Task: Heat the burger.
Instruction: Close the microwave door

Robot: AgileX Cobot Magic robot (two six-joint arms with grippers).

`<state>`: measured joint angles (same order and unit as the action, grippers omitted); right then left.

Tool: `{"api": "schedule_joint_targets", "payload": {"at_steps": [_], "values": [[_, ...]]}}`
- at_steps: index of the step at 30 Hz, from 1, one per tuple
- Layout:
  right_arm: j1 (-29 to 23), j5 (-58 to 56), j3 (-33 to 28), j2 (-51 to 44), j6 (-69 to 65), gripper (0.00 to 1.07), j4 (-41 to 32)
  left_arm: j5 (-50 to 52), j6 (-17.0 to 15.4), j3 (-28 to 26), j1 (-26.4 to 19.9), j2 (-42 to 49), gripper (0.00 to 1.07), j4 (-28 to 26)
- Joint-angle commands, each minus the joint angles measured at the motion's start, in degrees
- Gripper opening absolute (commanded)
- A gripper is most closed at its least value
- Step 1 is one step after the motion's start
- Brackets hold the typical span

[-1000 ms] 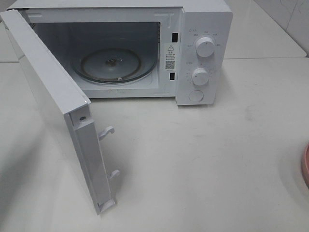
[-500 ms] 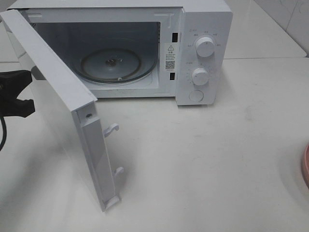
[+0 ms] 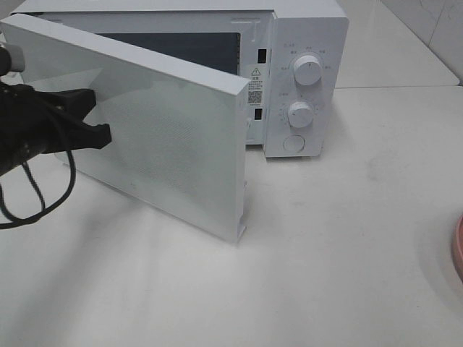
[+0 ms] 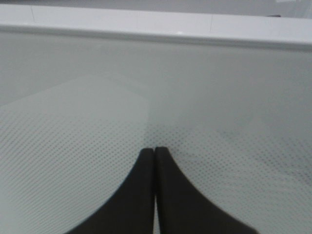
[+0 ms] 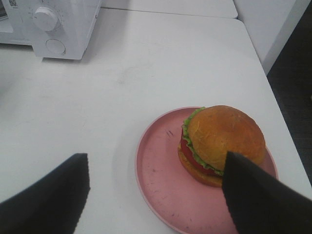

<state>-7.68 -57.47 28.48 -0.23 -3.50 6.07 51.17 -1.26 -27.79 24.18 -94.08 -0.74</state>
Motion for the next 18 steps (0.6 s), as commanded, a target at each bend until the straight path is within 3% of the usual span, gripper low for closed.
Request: {"api": "schedule_joint_targets", "payload": {"at_steps": [1, 3, 6, 8, 11, 13, 18], "values": [[0.34, 0.34, -0.06, -1.55, 0.34, 0.75, 0.4, -0.34, 2.46, -2.29, 2.64, -1.26, 0.0, -4.76], [0.34, 0.34, -0.06, -1.55, 0.34, 0.75, 0.4, -0.46, 6.7, -4.93, 5.61, -3.55, 0.0, -10.6], [0.34, 0.34, -0.06, -1.55, 0.34, 0.75, 0.4, -0.46, 7.68, -5.84, 6.65, -4.24, 0.0, -12.72], [0.34, 0.34, -0.06, -1.55, 0.34, 0.75, 0.4, -0.57, 10.66, -9.8, 9.97, -6.59, 0.0, -19.77], [0.34, 0.34, -0.06, -1.55, 0.34, 0.75, 0.4, -0.63, 11.57, -10.94, 10.77, -7.28, 0.0, -21.03], [0.34, 0.34, -0.06, -1.55, 0.34, 0.75, 0.4, -0.8, 15.41, -15.24, 13.29, -10.37, 0.0, -24.35], [0.34, 0.34, -0.06, -1.55, 0.34, 0.75, 0.4, -1.49, 19.02, -20.45, 16.04, -13.75, 0.0, -30.14]]}}
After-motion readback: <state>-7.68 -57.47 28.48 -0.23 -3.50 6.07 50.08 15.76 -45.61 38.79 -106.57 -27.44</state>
